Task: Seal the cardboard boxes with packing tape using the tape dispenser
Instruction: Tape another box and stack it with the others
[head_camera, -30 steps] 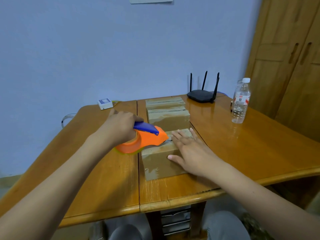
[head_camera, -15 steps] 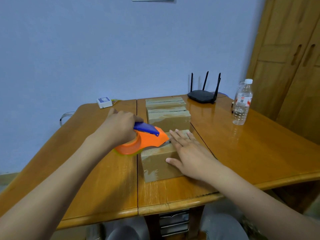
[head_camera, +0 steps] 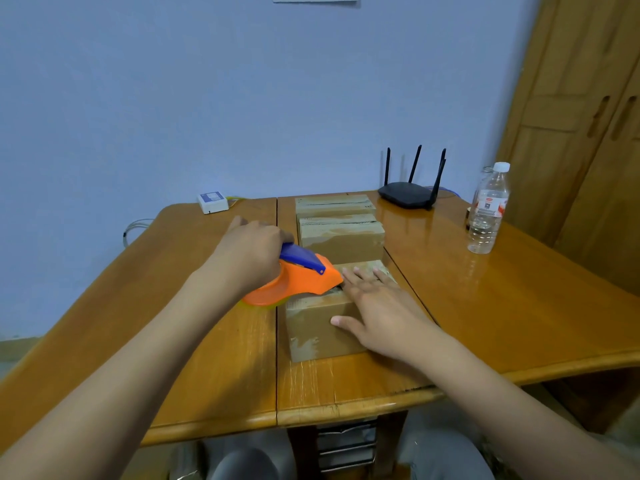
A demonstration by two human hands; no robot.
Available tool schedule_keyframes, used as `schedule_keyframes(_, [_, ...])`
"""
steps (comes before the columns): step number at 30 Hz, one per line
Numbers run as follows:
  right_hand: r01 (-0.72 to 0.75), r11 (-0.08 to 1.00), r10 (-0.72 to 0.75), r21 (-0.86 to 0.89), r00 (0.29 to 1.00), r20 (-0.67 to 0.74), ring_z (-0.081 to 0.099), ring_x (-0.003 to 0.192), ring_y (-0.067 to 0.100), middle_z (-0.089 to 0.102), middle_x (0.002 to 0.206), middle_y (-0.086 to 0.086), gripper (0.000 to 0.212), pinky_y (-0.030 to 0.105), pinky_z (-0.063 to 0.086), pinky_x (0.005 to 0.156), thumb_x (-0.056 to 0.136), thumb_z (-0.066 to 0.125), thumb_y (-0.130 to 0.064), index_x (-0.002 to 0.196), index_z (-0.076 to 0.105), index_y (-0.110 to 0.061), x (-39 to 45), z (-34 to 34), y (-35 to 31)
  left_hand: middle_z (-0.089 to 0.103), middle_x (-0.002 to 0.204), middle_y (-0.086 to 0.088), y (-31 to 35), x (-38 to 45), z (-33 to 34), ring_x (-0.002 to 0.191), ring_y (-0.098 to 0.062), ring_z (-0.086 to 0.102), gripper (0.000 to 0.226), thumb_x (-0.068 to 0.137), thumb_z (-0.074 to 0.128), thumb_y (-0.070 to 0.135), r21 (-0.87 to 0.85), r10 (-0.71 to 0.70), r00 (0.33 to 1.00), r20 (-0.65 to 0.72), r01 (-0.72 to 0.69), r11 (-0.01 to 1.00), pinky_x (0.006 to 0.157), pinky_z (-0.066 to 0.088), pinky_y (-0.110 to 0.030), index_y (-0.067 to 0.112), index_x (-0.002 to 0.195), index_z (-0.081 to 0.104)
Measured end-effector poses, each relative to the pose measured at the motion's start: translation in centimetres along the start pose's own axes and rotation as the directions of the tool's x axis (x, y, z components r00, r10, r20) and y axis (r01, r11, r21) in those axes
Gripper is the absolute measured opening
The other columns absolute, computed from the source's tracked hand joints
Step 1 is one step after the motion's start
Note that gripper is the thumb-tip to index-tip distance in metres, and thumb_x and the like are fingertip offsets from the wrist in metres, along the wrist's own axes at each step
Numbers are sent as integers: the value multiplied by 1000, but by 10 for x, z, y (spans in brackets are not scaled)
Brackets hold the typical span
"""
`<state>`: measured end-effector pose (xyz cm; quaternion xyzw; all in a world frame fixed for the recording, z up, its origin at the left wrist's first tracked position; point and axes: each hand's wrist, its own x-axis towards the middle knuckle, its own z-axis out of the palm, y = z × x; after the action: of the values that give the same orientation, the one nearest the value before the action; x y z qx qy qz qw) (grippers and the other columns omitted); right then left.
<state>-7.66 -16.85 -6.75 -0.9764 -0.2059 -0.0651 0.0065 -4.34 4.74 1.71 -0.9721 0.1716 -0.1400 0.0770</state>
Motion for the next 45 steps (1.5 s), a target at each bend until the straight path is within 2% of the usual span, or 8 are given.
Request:
schedule_keyframes(6, [-12,1000,12,-2,1000,7,7,155,15,11,168,0,80,37,5,127,101,37,-60,161,12,-14,0,-2,-2,49,96,0,-5,-3,-1,88,-23,52,63,82,41,-2,-100,13,998,62,-7,995,69,40,-33,31,135,55])
schedule_keyframes(16, [-22,999,23,-31,999,25,5,155,15,7,168,0,78,38,4,127,102,33,-61,161,11,-15,-2,-4,-2,50,113,-3,-26,-15,8,92,-20,47,77,86,37,-11,-121,-31,995,90,42,992,75,34,-29,36,146,42])
schedule_keyframes(19, [-15,999,16,-33,1000,26,6,155,15,8,168,0,78,39,4,127,102,32,-61,161,11,-14,-2,-3,-2,52,122,-2,-33,-18,19,105,-22,53,78,85,38,-9,-48,-26,999,27,27,998,92,36,-37,41,146,39])
schedule_keyframes(29, [-34,998,35,-51,999,29,6,155,16,6,169,1,81,41,4,127,101,30,-64,162,8,-15,-3,-2,-3,48,99,6,-73,-46,45,96,-20,53,74,85,39,-8,-111,-126,991,-33,122,986,90,28,-34,39,142,45])
schedule_keyframes(35, [-29,999,32,-43,997,70,14,155,23,14,168,6,74,49,7,126,97,23,-71,160,1,-39,-1,-10,-11,57,100,4,-72,-60,79,88,-16,50,64,88,43,-4,-253,-158,986,-52,140,957,84,25,-32,36,137,44])
schedule_keyframes(39, [20,999,-18,-45,999,48,10,155,20,19,167,4,78,43,-7,125,98,21,-68,159,27,-19,9,-18,-23,56,95,4,-68,-62,80,87,-16,53,59,88,40,-5,-260,-149,986,-76,125,957,82,25,-33,38,129,43])
schedule_keyframes(42, [14,999,-17,52,998,54,12,155,22,15,167,6,79,34,4,123,100,27,-64,160,21,-13,14,-14,-36,57,94,5,-68,-62,78,87,-14,52,60,87,39,-5,-263,-139,987,-83,112,958,86,28,-33,38,129,42])
schedule_keyframes(45, [35,999,-36,13,998,44,6,156,21,12,168,7,72,43,2,126,103,24,-60,161,16,-19,16,-4,-41,57,97,5,-67,-63,79,88,-14,53,60,88,40,-4,-283,-134,988,-72,108,953,89,29,-34,38,131,41])
